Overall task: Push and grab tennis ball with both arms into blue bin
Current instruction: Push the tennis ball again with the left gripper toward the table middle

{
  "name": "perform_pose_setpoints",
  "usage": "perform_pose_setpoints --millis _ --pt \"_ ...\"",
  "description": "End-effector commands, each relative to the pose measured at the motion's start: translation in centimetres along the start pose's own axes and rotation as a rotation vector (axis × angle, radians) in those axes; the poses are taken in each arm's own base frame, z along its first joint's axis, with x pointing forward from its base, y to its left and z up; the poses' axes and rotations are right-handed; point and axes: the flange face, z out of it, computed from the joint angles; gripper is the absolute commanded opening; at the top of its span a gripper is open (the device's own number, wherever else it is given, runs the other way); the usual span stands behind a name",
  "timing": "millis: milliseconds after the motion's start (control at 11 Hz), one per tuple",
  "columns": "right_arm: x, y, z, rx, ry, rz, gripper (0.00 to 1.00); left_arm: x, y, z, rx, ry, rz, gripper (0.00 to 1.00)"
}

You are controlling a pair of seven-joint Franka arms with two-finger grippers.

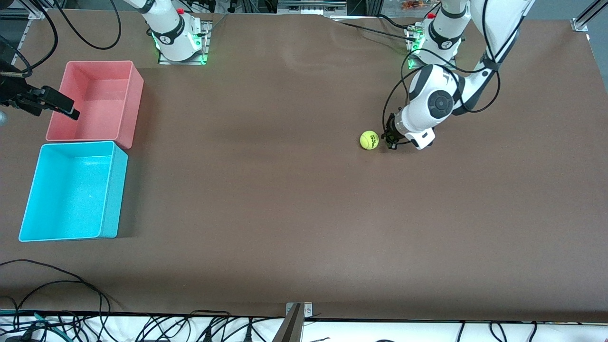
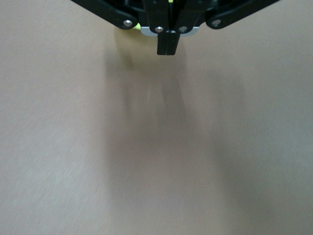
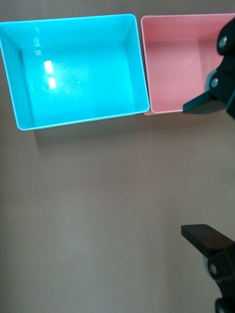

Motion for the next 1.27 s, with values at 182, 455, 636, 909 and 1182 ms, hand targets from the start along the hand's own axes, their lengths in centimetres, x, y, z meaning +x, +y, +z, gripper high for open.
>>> perform_pose_setpoints --millis 182,455,636,909,1182 --pt "0.0 -0.2 -0.5 0.013 -0.007 0.006 1.00 -8.4 1.1 1.1 -0.030 -0.045 -0.103 0.00" --pt "0.0 -0.1 -0.5 0.013 -0.007 0.007 1.00 -9.6 3.7 -0.4 -0.022 -0.028 -0.127 0.00" --pt "0.1 0.0 -0.5 0.017 -0.004 0.011 1.00 -9.1 2.5 -1.8 -0.013 0.020 -0.102 0.00" --pt "0.8 1.2 0.5 0.010 -0.016 0.036 1.00 -4.4 3.7 -7.2 -0.008 0.065 -0.001 0.00" --pt "1.9 1.4 1.0 0.008 0.023 0.046 1.00 6.9 6.3 -14.0 -0.010 0.063 0.193 0.00"
